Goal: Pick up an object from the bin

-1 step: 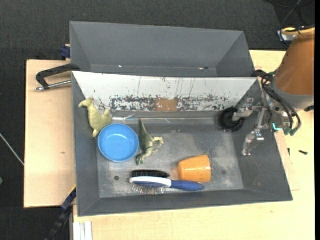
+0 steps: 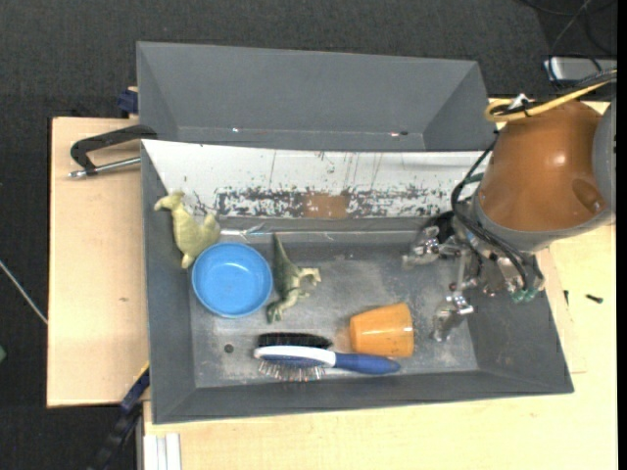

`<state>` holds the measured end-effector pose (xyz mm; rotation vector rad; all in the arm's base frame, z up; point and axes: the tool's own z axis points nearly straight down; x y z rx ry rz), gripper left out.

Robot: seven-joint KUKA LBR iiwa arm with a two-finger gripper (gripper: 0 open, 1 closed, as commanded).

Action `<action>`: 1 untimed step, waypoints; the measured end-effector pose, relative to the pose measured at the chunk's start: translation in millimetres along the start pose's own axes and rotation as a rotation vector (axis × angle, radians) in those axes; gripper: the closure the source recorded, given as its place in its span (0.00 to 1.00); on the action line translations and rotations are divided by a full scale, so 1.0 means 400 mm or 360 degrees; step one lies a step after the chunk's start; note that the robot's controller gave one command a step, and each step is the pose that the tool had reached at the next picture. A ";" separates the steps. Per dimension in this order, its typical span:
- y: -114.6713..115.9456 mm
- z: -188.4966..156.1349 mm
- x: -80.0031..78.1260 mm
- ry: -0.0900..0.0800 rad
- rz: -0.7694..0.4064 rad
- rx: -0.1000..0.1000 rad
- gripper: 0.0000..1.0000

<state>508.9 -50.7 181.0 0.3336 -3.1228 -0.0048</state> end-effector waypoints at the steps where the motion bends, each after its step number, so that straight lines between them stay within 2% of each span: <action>1: 0.123 0.253 0.011 0.0008 -0.0154 0.0009 0.00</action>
Offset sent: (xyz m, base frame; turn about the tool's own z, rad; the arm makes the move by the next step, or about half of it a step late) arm -0.0162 0.0474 -0.1033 -0.0903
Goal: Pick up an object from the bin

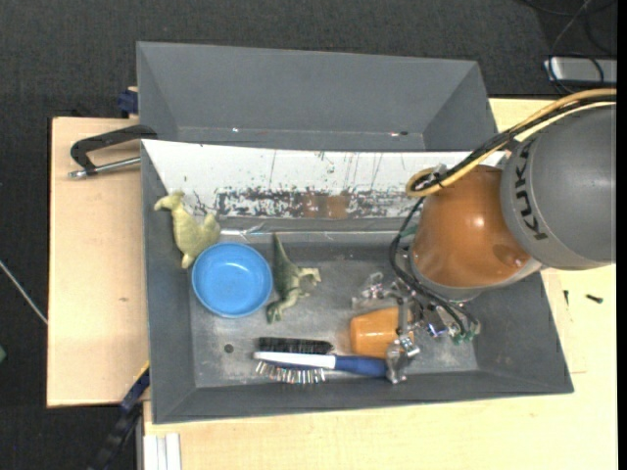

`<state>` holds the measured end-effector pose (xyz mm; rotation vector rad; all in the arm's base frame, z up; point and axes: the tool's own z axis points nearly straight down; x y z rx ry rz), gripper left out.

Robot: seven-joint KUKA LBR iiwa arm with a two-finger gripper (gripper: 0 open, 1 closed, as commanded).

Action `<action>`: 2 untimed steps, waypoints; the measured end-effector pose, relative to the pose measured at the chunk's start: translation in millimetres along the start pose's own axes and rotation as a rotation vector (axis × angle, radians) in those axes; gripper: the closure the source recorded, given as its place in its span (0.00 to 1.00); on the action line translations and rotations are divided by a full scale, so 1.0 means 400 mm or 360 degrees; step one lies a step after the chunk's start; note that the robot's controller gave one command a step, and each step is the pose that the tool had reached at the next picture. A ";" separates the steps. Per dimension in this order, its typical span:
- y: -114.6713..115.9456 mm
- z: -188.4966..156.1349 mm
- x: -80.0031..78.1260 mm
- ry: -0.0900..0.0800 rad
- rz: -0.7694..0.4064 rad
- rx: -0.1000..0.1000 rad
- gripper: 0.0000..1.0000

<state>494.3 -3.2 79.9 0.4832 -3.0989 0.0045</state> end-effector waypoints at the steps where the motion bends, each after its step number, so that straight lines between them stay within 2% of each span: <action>1: -0.005 -0.005 0.008 0.0015 0.0010 -0.0001 1.00; 2: -0.103 -0.308 -0.017 -0.0031 -0.0027 0.0006 1.00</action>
Offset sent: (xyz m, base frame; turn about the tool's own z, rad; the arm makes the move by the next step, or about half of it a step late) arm 0.0000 0.0000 0.0000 0.0000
